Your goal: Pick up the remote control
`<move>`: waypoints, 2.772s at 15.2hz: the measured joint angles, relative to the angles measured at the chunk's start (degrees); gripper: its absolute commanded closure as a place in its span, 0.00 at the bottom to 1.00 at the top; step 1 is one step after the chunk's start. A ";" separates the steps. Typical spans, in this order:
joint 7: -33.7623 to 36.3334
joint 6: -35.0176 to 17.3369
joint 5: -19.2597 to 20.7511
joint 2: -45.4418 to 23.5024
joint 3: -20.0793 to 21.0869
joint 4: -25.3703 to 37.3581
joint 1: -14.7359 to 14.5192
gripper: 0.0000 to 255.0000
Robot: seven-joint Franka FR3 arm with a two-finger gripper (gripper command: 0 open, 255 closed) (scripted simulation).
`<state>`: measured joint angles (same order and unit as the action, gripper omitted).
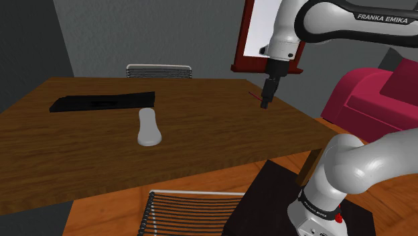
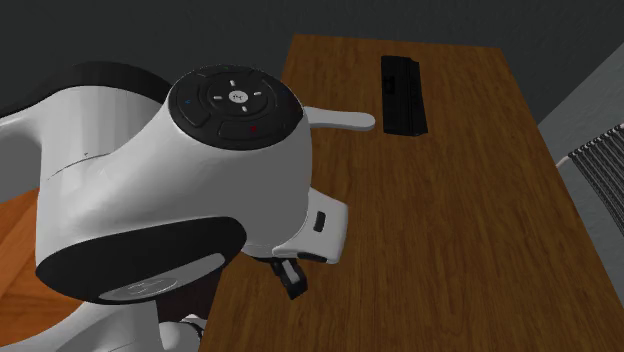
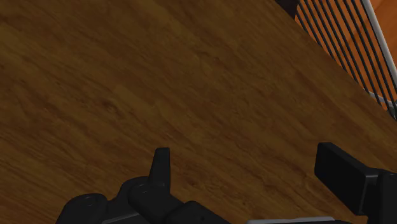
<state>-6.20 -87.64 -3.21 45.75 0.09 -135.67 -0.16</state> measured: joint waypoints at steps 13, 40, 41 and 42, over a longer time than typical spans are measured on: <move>22.29 -8.25 -6.93 -14.49 14.14 8.35 -0.13 0.00; 68.67 -11.54 12.59 -67.26 28.64 56.06 -6.39 0.00; 68.66 -12.32 12.58 -67.21 28.61 55.24 -6.27 0.00; 68.70 -13.00 12.61 -67.26 28.58 54.59 -6.22 0.00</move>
<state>62.49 -100.64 9.40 -21.51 28.67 -81.08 -6.38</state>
